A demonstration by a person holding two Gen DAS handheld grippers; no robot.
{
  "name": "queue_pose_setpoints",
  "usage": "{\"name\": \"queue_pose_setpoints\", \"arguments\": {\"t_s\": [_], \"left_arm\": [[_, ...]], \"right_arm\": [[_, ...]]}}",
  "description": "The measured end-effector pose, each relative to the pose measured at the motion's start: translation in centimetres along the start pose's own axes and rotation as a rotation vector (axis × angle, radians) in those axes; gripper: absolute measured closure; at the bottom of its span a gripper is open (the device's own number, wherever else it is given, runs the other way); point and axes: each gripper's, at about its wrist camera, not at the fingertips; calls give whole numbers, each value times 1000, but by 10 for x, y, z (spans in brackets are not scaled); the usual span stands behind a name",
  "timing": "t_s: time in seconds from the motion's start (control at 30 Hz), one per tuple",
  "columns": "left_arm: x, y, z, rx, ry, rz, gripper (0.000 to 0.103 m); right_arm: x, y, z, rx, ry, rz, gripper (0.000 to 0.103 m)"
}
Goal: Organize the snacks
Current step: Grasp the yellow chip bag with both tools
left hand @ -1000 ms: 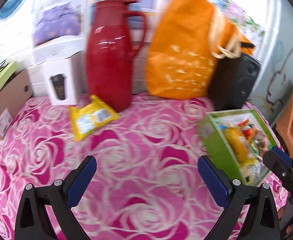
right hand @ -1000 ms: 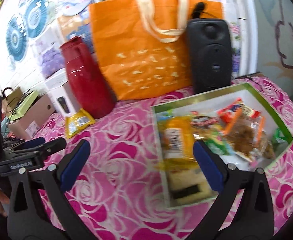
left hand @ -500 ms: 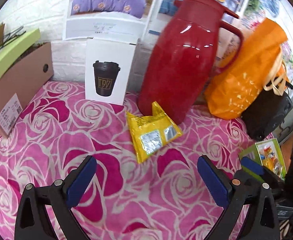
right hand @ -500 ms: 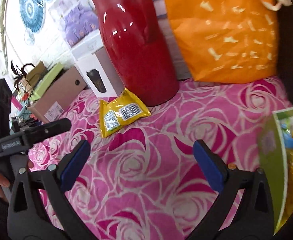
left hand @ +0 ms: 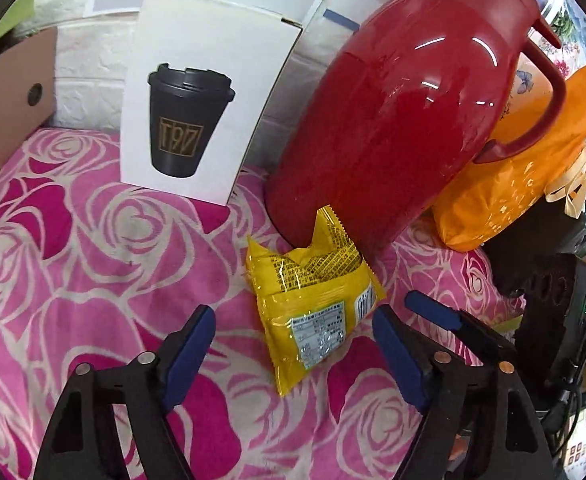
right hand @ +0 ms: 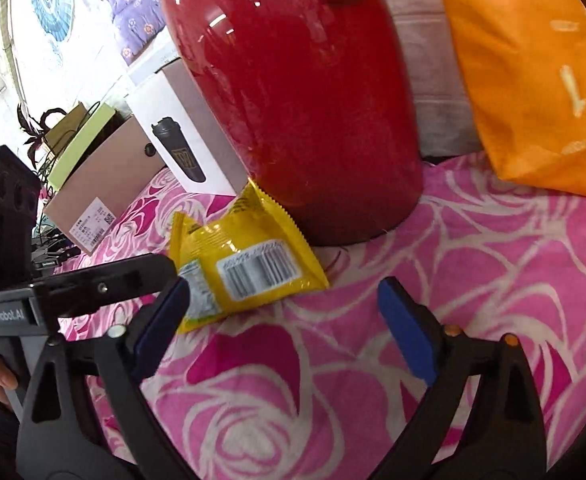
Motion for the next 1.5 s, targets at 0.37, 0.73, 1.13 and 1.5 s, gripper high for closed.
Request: {"name": "queue_pose_setpoints", "arguments": {"t_s": [0.37, 0.73, 1.13, 1.5], "left_arm": [[3, 6, 29, 46, -55, -16, 61], [-37, -22, 2, 31, -88, 21, 70], [-123, -62, -75, -39, -147, 201, 70], [-227, -88, -87, -24, -251, 387, 70]], "right_arm": [[-6, 3, 12, 7, 59, 18, 65], [24, -31, -46, -54, -28, -17, 91], [45, -85, -164, -257, -99, 11, 91], [0, -141, -266, -426, -183, 148, 91]]}}
Point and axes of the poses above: each gripper's, at about its wrist camera, not at the fingertips, and z roughly the way its jaws point, x to its left, y to its top, and after that the axes turned 7 degrees about x, right-handed
